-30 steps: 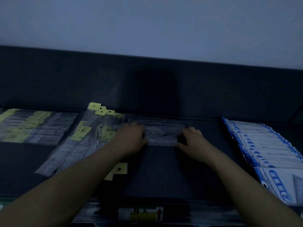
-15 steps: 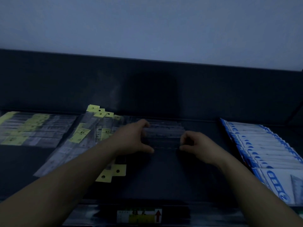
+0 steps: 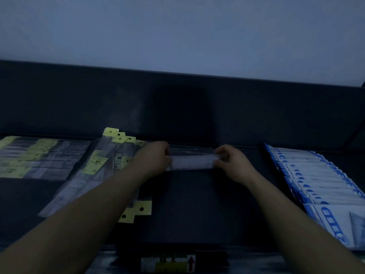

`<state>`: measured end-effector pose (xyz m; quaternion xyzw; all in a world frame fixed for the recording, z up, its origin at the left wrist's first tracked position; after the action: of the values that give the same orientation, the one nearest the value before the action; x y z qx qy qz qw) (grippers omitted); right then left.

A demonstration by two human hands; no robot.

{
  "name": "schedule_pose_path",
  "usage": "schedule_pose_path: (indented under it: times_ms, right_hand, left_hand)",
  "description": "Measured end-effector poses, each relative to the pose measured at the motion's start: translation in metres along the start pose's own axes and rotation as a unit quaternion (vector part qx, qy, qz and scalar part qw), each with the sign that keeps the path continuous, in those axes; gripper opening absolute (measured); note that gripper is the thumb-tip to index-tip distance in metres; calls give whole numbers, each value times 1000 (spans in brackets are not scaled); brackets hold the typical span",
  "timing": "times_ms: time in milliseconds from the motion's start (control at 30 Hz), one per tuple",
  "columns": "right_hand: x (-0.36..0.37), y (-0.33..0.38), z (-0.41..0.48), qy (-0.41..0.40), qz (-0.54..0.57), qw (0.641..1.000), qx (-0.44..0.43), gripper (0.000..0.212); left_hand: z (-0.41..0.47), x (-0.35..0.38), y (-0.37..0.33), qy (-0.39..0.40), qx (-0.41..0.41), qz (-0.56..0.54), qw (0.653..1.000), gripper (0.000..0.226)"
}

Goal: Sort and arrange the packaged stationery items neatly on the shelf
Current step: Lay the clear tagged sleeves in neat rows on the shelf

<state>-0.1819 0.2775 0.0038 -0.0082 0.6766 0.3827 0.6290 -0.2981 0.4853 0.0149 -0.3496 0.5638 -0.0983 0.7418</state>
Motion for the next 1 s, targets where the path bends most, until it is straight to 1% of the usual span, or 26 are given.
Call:
schedule_pose_path:
  times_ms: [33, 100, 200, 300, 400, 433, 500, 567, 600, 667, 767, 833, 900, 933, 1000]
  right_hand:
    - [6, -1, 0, 5, -39, 999, -7, 25]
    - [14, -1, -4, 14, -80, 997, -16, 27]
    - [16, 1, -10, 18, -78, 997, -17, 27]
    - [17, 4, -13, 17, -94, 995, -26, 30]
    - [14, 10, -15, -19, -107, 993, -43, 31]
    - [12, 14, -17, -36, -106, 992, -53, 30]
    - [8, 25, -20, -62, -115, 988, -83, 31]
    - [10, 40, -25, -59, -122, 984, -117, 34]
    - [13, 49, -27, -46, -122, 983, -131, 36]
    - [22, 68, -31, -14, -118, 980, -157, 39]
    - [35, 99, -36, 42, -109, 974, -192, 41]
    - [47, 119, -37, 73, -118, 968, -211, 42]
    - [58, 134, -37, 91, -144, 959, -225, 42]
    - [65, 140, -36, 100, -151, 957, -227, 42]
    - [74, 147, -35, 110, -152, 955, -229, 44]
  left_hand:
    - [-1, 3, 2, 13, -10, 26, 1000, 17]
    - [-4, 6, 6, 9, -10, 68, 998, 25]
    - [-11, 8, 8, -15, 18, 94, 995, 34]
    - [-20, 13, 6, -1, 23, 143, 989, 34]
    - [-29, 14, 3, -29, 38, 189, 981, 37]
    - [-34, 13, 2, -38, 45, 181, 982, 39]
    - [-46, 8, 1, -61, 58, 133, 988, 39]
    - [-63, -3, 3, -98, 67, 72, 990, 33]
    - [-71, -11, 7, -118, 57, 52, 990, 31]
    - [-86, -31, 21, -156, 12, 39, 987, 32]
    - [-101, -58, 51, -190, -76, 87, 975, 33]
    - [-108, -71, 70, -183, -133, 120, 967, 35]
    - [-112, -78, 83, -160, -178, 107, 965, 35]
    - [-114, -80, 87, -152, -187, 83, 967, 32]
    - [-111, -83, 89, -153, -181, 37, 971, 26]
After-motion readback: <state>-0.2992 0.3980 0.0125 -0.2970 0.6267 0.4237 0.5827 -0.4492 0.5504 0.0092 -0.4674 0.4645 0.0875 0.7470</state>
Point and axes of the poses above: each hand's wrist, its own z-axis towards the middle knuckle, its own x-axis out of the palm, y = z × x, the point moved 2 cm from there along z, towards the middle knuckle, and after that the axes turned 14 degrees about -z, right-handed, at the moved point
